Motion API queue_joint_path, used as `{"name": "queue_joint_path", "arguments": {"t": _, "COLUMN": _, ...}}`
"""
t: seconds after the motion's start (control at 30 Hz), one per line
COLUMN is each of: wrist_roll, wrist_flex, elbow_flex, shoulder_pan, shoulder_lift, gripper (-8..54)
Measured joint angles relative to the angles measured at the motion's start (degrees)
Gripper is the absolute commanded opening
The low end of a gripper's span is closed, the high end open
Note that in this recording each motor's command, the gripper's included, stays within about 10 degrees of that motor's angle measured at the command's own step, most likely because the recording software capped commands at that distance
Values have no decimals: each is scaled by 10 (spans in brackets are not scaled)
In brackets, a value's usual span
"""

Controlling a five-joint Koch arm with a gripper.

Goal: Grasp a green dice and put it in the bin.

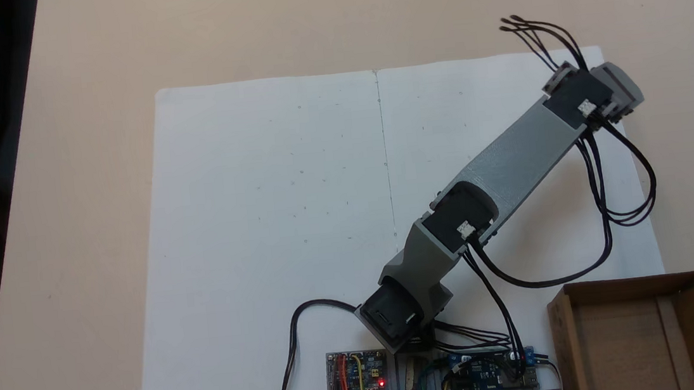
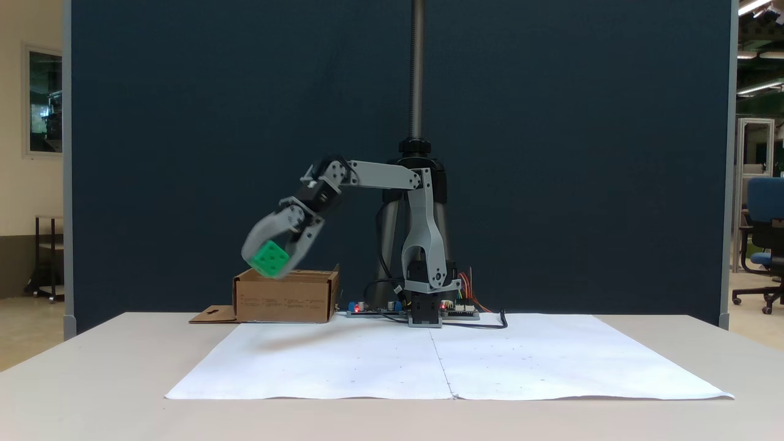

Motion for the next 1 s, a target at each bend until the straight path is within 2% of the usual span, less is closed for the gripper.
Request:
{"name": "queue_joint_path", "arguments": {"t": 0.23, "wrist_roll": -4, "wrist_flex": 0, "elbow_flex": 1, "shoulder_pan": 141, "shoulder_lift": 9, "gripper": 121}}
{"name": "queue_joint_path", "arguments": {"t": 0.5, "wrist_roll": -57, "wrist_flex": 4, "elbow_flex": 1, "shoulder_pan": 293, "shoulder_lift": 19, "gripper": 121}}
{"name": "queue_joint_path", "arguments": {"t": 1.0, "wrist_roll": -169, "wrist_flex": 123, "elbow_flex": 1, "shoulder_pan": 428, "shoulder_lift": 18, "gripper": 121}}
